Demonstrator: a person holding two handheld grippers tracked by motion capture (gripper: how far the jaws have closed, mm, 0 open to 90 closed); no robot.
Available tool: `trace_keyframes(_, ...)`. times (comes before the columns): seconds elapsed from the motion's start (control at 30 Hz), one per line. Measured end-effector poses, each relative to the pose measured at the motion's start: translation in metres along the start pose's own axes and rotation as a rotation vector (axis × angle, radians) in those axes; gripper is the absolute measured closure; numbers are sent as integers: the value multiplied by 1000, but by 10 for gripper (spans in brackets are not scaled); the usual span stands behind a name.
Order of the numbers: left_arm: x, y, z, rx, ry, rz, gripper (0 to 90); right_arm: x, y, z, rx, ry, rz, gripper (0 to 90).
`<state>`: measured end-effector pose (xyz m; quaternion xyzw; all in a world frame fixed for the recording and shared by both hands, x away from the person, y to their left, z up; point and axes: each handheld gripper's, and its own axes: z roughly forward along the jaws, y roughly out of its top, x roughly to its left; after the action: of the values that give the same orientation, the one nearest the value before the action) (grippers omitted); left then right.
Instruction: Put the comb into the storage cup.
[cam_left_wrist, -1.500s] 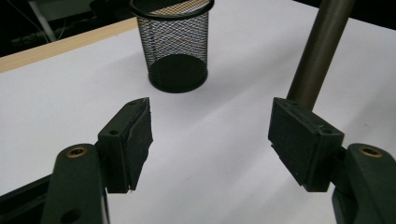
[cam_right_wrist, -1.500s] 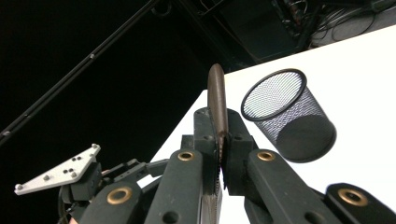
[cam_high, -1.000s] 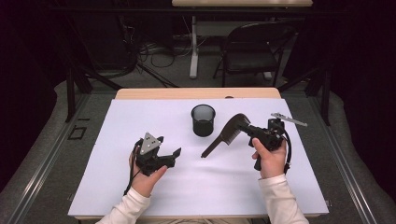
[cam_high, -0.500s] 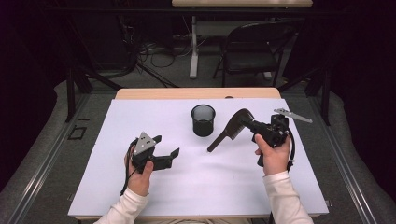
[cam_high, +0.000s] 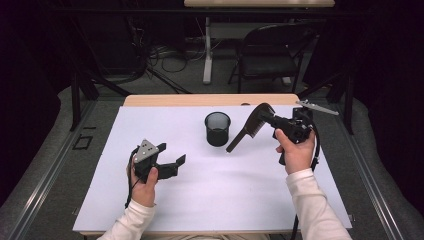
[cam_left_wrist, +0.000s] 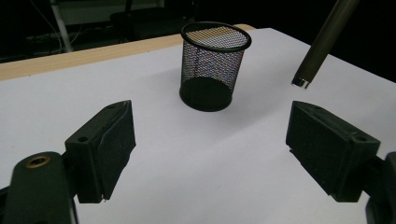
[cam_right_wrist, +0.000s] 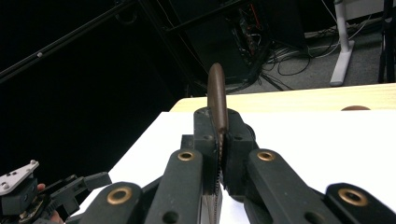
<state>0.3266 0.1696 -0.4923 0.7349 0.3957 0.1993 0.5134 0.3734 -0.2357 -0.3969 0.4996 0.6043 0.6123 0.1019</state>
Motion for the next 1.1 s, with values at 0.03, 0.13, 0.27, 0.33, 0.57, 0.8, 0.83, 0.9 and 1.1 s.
trace_keyframes(0.03,0,0,0,-1,1,0,162,0,2,1,5,-2,2,869)
trace_keyframes(0.13,0,0,-1,-5,3,-1,162,0,7,4,7,-4,8,869)
trace_keyframes(0.27,1,0,-1,-2,5,0,161,0,15,6,8,-4,16,869)
trace_keyframes(0.33,1,0,-1,-3,5,1,161,2,20,7,5,-4,17,869)
trace_keyframes(0.57,1,0,-1,0,8,1,162,5,35,13,1,-3,32,870)
trace_keyframes(0.8,1,0,0,2,11,-2,162,9,46,21,10,-19,22,869)
trace_keyframes(0.83,1,0,0,2,9,0,162,10,47,22,10,-20,23,869)
trace_keyframes(0.9,0,-1,0,4,8,1,162,10,49,25,13,-23,26,869)
trace_keyframes(1.1,1,0,0,4,9,-1,162,10,54,34,3,-38,32,869)
